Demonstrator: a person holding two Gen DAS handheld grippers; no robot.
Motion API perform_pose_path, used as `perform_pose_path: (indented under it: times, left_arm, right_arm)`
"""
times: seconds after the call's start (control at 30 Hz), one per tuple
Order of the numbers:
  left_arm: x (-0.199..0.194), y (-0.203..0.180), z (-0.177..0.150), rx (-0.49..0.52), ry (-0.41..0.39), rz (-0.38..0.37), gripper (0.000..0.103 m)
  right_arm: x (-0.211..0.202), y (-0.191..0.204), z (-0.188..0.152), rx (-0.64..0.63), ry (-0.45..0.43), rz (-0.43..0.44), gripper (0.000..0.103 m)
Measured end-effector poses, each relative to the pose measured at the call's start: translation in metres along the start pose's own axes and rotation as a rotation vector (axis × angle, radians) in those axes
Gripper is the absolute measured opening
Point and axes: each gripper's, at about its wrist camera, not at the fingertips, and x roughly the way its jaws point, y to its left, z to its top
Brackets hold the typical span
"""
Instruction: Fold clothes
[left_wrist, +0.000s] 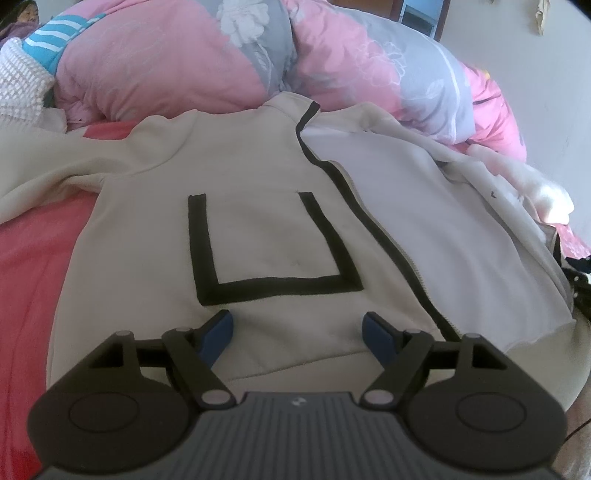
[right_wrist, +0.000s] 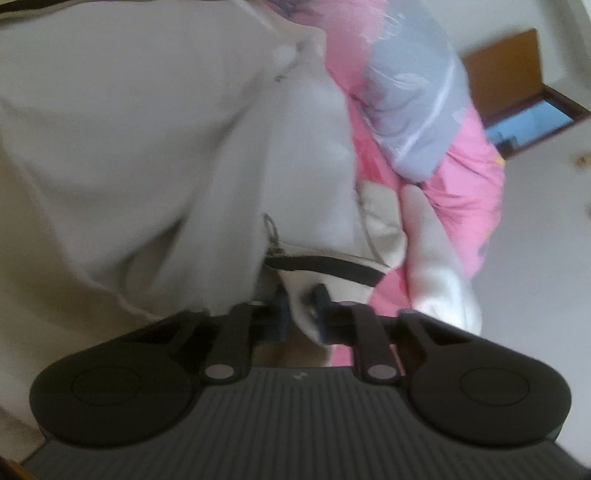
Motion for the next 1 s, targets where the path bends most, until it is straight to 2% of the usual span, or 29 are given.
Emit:
perform_pose_path:
  times: [0.1, 0.2, 0.37, 0.5, 0.63, 0.73, 0.8, 1.0]
  left_arm:
    - [0.0, 0.002, 0.0, -0.007, -0.001, -0.003, 0.078]
    - [-0.001, 0.002, -0.001, -0.013, -0.003, -0.002, 0.078]
    - [-0.002, 0.002, -0.003, -0.023, -0.006, -0.002, 0.078]
    - [-0.005, 0.003, -0.005, -0.037, -0.009, -0.008, 0.078]
    - [-0.009, 0.005, -0.007, -0.054, -0.012, -0.017, 0.078]
    - [-0.012, 0.007, -0.009, -0.076, -0.018, -0.027, 0.078]
    - [-0.014, 0.01, -0.01, -0.093, -0.022, -0.037, 0.078]
    - [-0.022, 0.018, -0.014, -0.144, -0.039, -0.076, 0.077]
  right_arm:
    - [-0.005, -0.011, -0.003, 0.099, -0.027, -0.018, 0.007]
    - [-0.021, -0.034, -0.007, 0.293, -0.087, 0.005, 0.005]
    - [-0.053, -0.083, -0.02, 0.711, -0.251, 0.209, 0.003]
    - [-0.073, -0.096, -0.024, 0.914, -0.382, 0.403, 0.003]
    - [-0.08, -0.092, -0.019, 1.002, -0.475, 0.597, 0.003]
    - [-0.086, -0.08, -0.011, 1.011, -0.506, 0.715, 0.003]
    - [-0.088, -0.071, -0.006, 1.009, -0.517, 0.788, 0.002]
    - [-0.097, -0.036, 0.004, 0.971, -0.501, 0.935, 0.003]
